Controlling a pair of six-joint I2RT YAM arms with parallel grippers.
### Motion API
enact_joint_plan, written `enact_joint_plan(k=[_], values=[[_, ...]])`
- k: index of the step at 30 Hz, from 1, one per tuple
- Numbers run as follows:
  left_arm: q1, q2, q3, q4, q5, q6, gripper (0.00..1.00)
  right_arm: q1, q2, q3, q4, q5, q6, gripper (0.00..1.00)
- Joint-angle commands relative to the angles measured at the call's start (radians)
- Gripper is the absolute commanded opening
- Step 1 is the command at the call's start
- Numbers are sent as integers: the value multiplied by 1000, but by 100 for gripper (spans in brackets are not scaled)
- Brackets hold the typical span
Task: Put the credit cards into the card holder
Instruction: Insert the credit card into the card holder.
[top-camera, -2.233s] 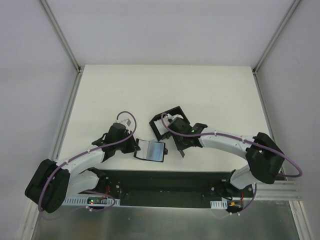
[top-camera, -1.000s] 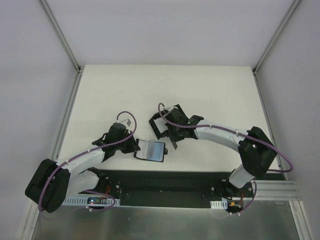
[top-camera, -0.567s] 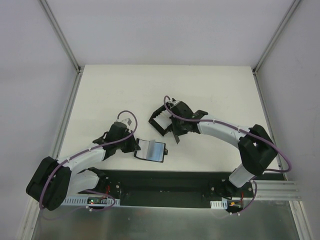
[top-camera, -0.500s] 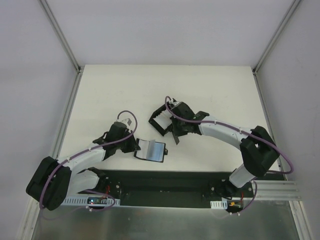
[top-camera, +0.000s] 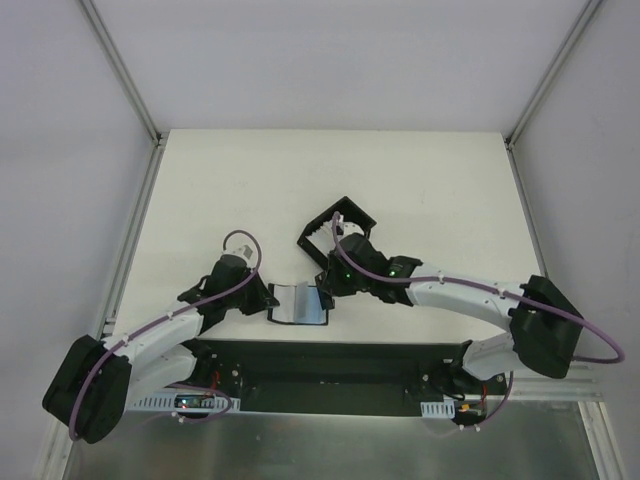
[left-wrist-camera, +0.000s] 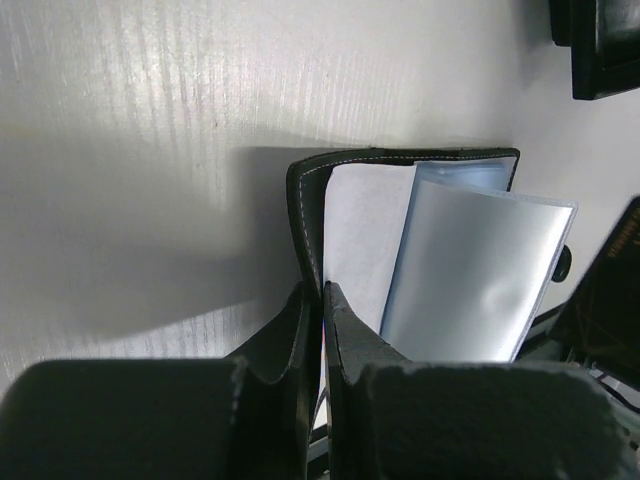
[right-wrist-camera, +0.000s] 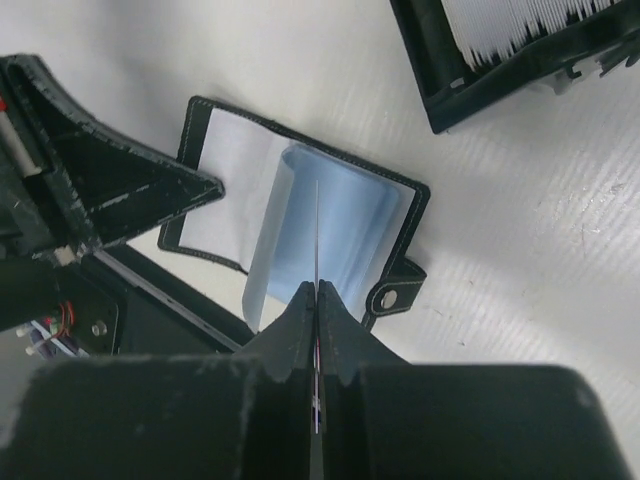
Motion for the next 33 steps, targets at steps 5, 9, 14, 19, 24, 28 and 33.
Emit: enact_joint_plan(k=[5, 9, 14, 19, 24, 28, 33], values=[[1, -61, -44, -12, -32, -67, 0, 2, 108, -22, 108, 57, 131, 1], [1, -71, -47, -12, -38, -75, 0, 5, 114, -44, 108, 87, 140, 1], [1, -63, -46, -11, -37, -70, 0, 4, 129, -56, 113, 89, 149, 0], [1, -61, -46, -11, -37, -69, 0, 4, 148, -68, 143, 69, 160, 0], [1, -57, -46, -11, -34, -69, 0, -4, 152, -75, 148, 61, 178, 0], [1, -60, -49, -11, -34, -70, 0, -10, 154, -98, 147, 61, 203, 0], [-1, -60, -56, -11, -38, -78, 0, -9, 165, -125, 147, 68, 259, 0]])
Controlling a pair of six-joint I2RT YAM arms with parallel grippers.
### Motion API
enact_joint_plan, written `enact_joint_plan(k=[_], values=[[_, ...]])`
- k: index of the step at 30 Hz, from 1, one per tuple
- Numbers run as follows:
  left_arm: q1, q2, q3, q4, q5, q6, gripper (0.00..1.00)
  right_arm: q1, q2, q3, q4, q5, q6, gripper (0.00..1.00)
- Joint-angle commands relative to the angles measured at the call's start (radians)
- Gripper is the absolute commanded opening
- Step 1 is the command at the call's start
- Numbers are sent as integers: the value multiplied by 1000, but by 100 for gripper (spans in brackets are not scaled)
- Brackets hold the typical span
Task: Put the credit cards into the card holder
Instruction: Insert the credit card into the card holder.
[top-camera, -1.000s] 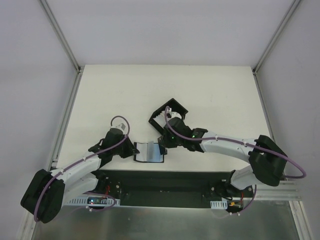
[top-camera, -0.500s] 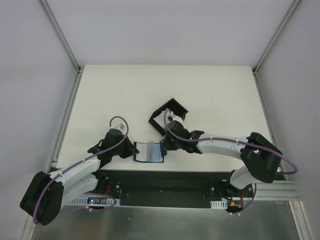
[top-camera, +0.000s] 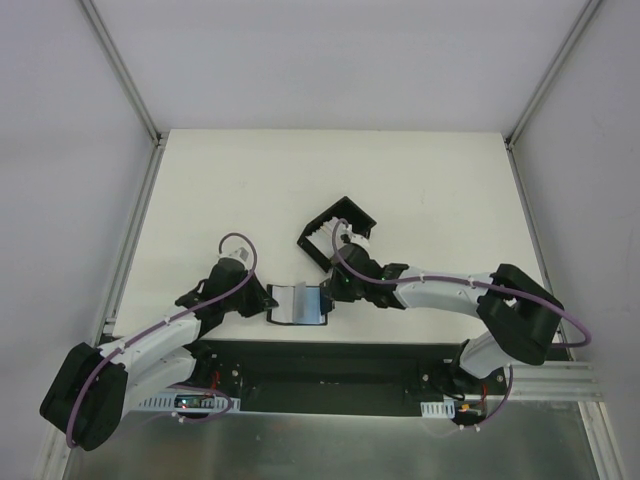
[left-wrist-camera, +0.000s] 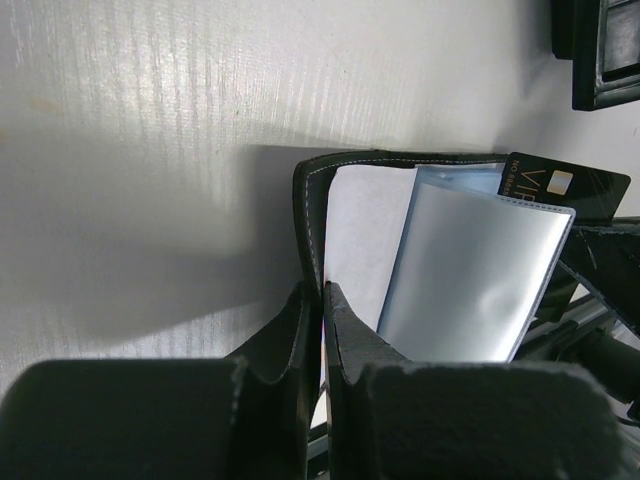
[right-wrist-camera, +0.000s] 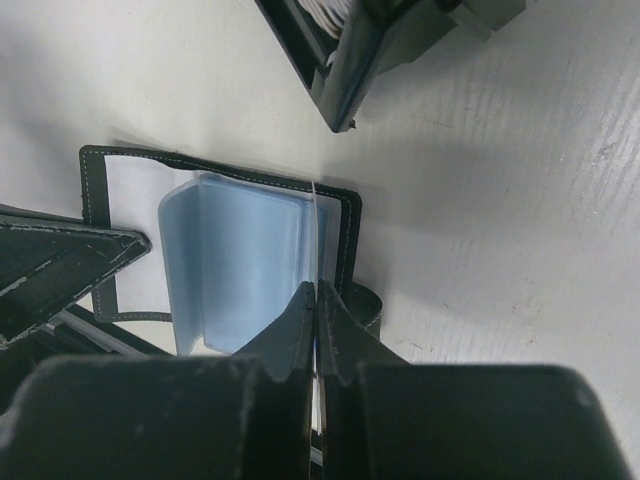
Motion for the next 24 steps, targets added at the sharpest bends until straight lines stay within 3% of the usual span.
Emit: enact_joint_plan(k=[1, 5, 13, 19, 24], values=[[1, 1, -22, -6, -19, -16, 0, 0, 19, -45, 4, 15, 71, 0], [-1, 3, -34, 8, -22, -21, 0, 6, 26, -68, 4, 23, 108, 0], [-8, 50, -56, 69, -13, -25, 0, 17, 45, -100, 197, -37, 105, 0], [-11, 87, -51, 124, 0, -22, 0, 27, -43, -16, 177, -41, 3, 0], [-20, 110, -44, 165, 22, -28, 0, 40, -15, 48, 167, -74, -20, 0]])
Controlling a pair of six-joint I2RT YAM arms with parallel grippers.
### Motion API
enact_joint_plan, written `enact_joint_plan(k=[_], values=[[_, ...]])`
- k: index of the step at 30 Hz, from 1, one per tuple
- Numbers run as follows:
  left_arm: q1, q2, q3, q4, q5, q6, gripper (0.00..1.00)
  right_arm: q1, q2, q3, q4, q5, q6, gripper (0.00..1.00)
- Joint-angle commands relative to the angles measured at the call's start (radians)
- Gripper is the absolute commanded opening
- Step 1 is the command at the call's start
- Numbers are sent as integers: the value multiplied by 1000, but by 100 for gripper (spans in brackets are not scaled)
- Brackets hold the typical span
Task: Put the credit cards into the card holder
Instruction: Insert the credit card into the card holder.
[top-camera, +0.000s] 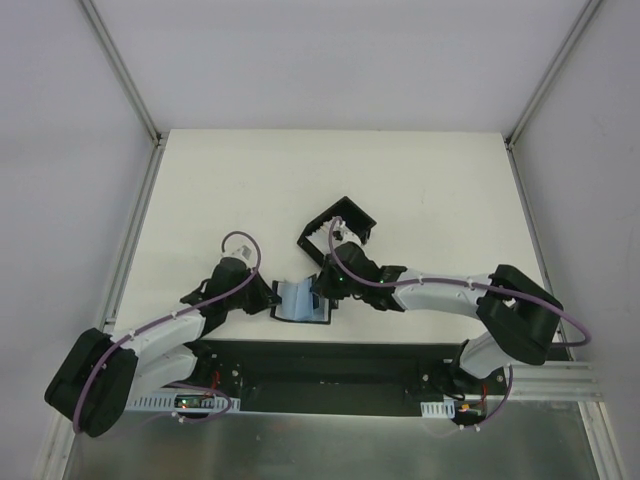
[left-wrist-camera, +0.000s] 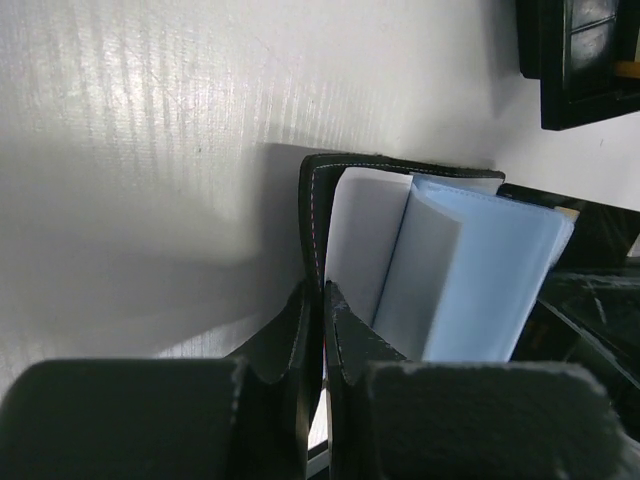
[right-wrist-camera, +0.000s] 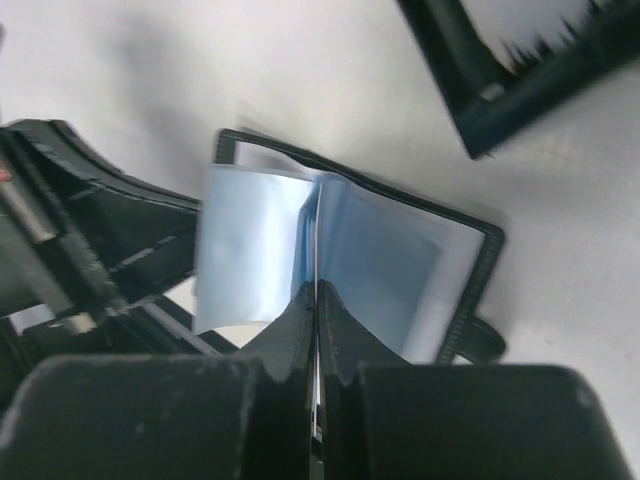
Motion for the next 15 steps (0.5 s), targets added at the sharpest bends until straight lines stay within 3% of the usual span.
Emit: enact_joint_plan(k=[1, 8, 11, 12, 15], values=[[-18, 35, -17, 16, 15, -1, 0, 19, -11, 82, 4, -29, -50, 0], [-24, 52, -34, 83, 48, -24, 0, 21, 9, 81, -5, -20, -45, 1], [-24, 47, -40, 88, 59, -21, 11, 19, 19, 53, 14, -9, -35, 0], [-24, 41, -43, 80, 59, -15, 23, 19, 19, 44, 10, -1, -28, 0], [-24, 17, -60, 68, 58, -1, 31, 15, 22, 19, 13, 20, -16, 1]])
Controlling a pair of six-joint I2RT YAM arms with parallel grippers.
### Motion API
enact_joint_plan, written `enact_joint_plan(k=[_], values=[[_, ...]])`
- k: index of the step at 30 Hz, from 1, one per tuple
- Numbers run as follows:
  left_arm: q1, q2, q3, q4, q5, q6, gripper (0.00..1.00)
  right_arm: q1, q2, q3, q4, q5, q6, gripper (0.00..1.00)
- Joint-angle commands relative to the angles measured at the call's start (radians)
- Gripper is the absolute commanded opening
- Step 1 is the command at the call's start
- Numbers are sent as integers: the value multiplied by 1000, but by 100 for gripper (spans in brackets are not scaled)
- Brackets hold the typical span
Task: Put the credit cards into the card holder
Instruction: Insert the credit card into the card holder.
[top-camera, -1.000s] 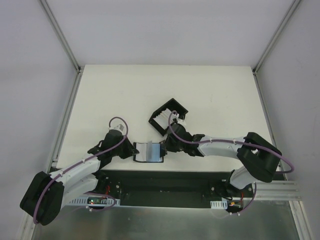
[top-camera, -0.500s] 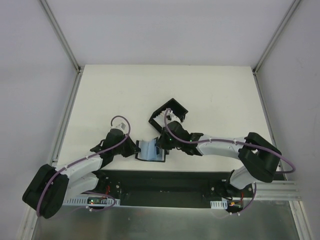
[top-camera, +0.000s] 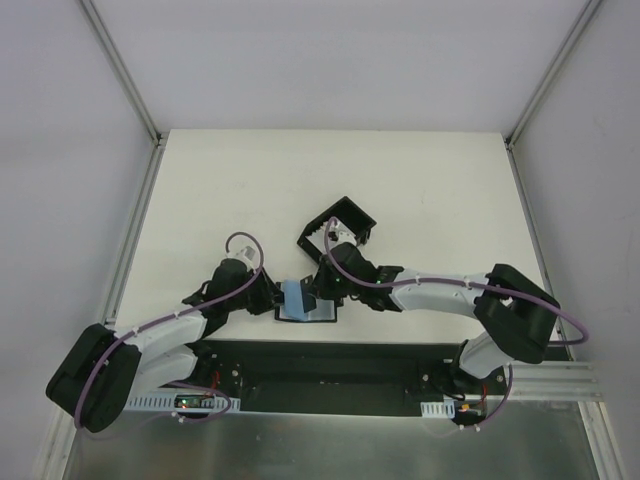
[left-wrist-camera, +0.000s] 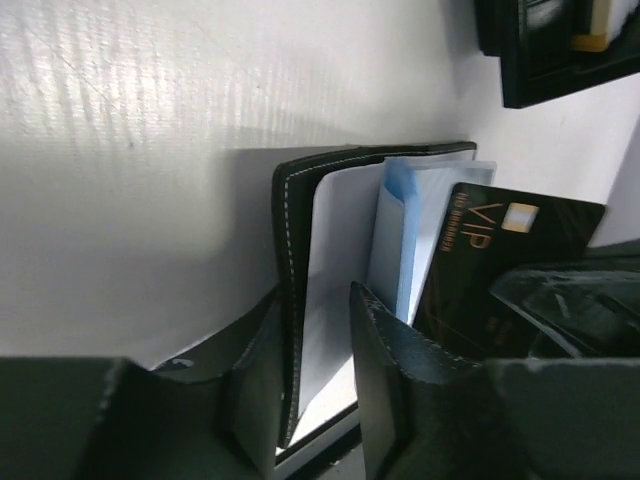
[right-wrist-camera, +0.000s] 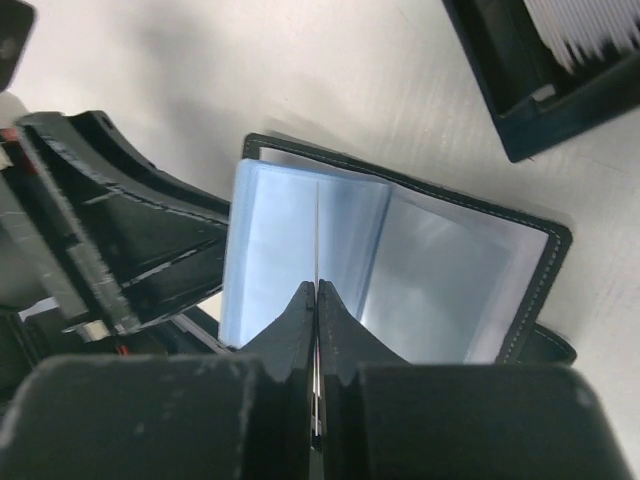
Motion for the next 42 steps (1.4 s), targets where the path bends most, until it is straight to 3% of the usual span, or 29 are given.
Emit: enact_joint_plan(k=[1, 3, 4, 10, 11, 14, 19, 31, 35, 36, 37, 42], values=[[-11, -28, -43, -38, 2, 28, 32, -6, 12, -39, 23, 35, 19, 0], [-11, -32, -47, -50, -3, 40, 28, -11, 21, -57, 48, 21, 29, 0], [-11, -28, -46, -58, -4, 46, 21, -11, 31, -66, 55, 19, 35, 0], [-11, -2, -15, -113, -1, 109, 7, -9, 74, -67, 77, 1, 42, 0], [-11, -1, -13, -112, 0, 109, 7, -11, 78, -67, 75, 1, 42, 0], [-11, -2, -9, -124, 1, 108, 18, -12, 81, -70, 66, 7, 43, 1], [-11, -10, -4, -158, -9, 123, 1, -31, 61, -86, 68, 5, 42, 0], [-11, 114, 45, -161, -20, 174, 0, -60, 20, -122, 176, -74, 46, 0], [-11, 140, 66, -150, -7, 180, 0, -60, -35, -131, 169, -21, 31, 1], [-11, 143, 71, -150, -4, 177, 1, -57, -60, -129, 148, 2, 19, 0], [-11, 139, 71, -152, 2, 174, 9, -49, -89, -122, 117, 27, 2, 0], [-11, 107, 57, -153, -1, 172, 33, -43, -97, -87, 57, 38, -34, 0]])
